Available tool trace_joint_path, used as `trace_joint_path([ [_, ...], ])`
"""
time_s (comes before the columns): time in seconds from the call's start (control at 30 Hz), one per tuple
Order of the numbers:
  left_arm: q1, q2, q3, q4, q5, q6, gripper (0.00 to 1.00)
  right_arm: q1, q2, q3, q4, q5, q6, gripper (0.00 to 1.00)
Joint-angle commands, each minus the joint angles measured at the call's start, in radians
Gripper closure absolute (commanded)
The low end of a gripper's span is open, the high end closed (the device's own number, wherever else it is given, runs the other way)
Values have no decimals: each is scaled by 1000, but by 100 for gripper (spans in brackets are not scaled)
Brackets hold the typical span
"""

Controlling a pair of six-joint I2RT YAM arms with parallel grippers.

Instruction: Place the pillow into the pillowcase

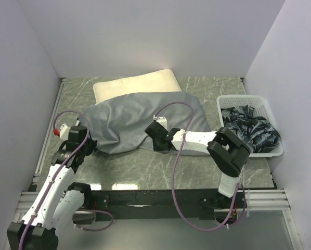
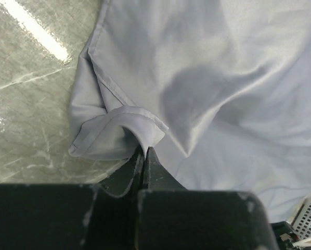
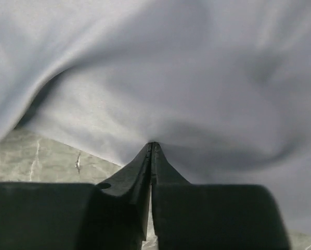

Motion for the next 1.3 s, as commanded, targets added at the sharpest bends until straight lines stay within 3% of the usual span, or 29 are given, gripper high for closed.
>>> trace_joint_path([
  [0.0,-6,8,12,52,11,40,99,-2,-77,-105,-52,53,64,100],
  [0.17,-42,15,-27,105,52,56,99,-4,-304,-343,-58,42,156,100],
  [0.3,-114,24,-69,125,48,21,99,-4,-580,-494,-88,-5,232,100],
  [0.57,-386,58,-161,168,5,-105,99,27,-987,-652,-164,-56,335,100],
  [0.6,-407,66,-158,159,-10,-125,99,27,-1009,-647,-159,-33,325,93],
  [0.67,-452,73,-152,139,-46,-136,99,22,-963,-598,-136,-7,279,77],
  [0.7,-460,70,-152,134,-52,-148,99,19,-929,-569,-127,16,255,61],
  [0.8,-472,57,-146,119,-61,-154,99,-24,-747,-430,-63,0,148,43],
  [0.9,-473,47,-120,80,-82,-150,99,-91,-552,-296,-17,-10,56,31],
  [1.07,-473,24,-96,56,-104,-144,99,-157,-284,-152,-27,21,17,22],
  [1.27,-473,34,-83,53,-118,-128,99,-160,-213,-199,-1,33,106,25],
])
